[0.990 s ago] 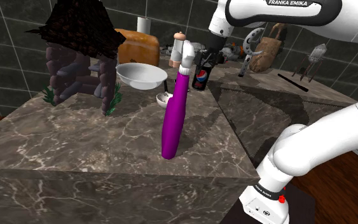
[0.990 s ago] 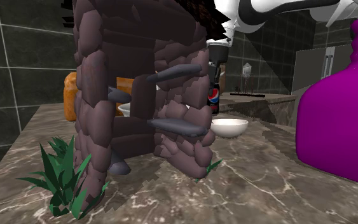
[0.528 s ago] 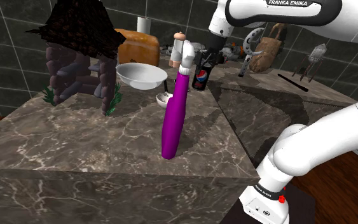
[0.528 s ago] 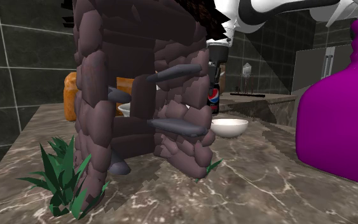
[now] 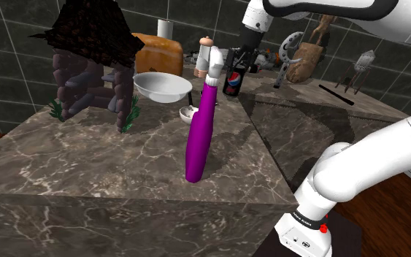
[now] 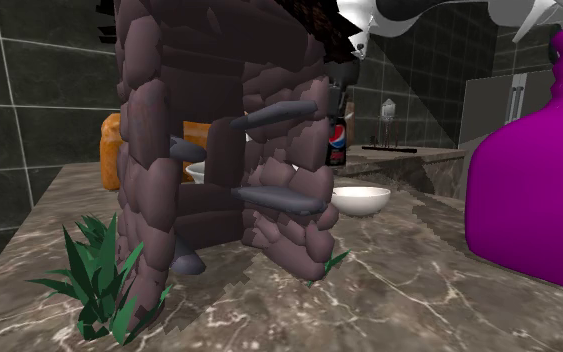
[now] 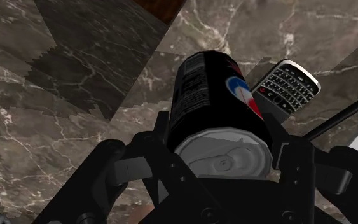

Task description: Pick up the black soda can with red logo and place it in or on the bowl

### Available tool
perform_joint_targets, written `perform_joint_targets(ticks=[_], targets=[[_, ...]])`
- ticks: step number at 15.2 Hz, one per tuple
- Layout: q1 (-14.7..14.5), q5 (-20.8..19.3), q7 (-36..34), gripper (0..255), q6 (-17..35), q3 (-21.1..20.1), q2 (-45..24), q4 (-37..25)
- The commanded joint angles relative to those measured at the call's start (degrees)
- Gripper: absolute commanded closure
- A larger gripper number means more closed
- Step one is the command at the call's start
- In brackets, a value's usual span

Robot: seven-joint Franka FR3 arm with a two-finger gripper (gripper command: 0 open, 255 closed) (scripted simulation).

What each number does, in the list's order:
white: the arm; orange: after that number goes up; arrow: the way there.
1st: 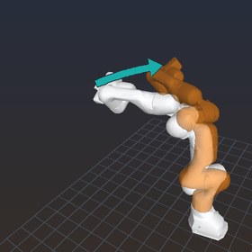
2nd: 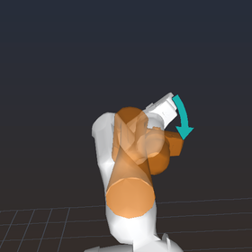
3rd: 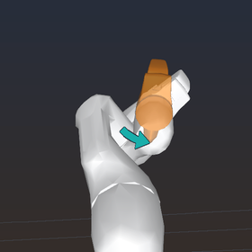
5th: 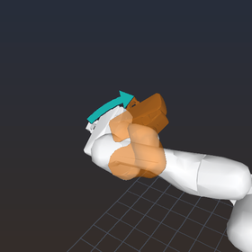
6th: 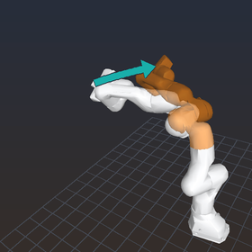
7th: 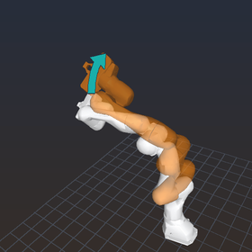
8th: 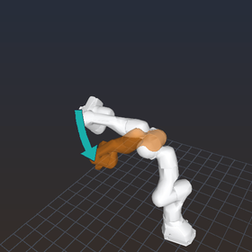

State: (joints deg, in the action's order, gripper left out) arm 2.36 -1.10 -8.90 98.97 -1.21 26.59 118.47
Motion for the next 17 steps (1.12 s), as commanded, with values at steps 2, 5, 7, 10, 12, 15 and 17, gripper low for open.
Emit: perform_joint_targets(ticks=[2,5,7,10,12,15,17], targets=[[0.01,-0.01,0.07,255,-2.34,0.01,-0.51,-2.87],[0.02,-0.01,0.11,255,-4.61,0.0,-1.17,-5.8],[0.03,-0.02,0.14,255,-6.13,-0.01,-1.67,-7.82],[0.05,-0.03,0.19,255,-8.43,-0.02,-2.52,-10.96],[0.06,-0.04,0.21,255,-9.97,-0.02,-3.14,-13.13],[0.07,-0.06,0.26,255,-12.32,-0.04,-4.18,-16.52],[0.08,-0.07,0.28,255,-13.91,-0.05,-4.95,-18.87]])
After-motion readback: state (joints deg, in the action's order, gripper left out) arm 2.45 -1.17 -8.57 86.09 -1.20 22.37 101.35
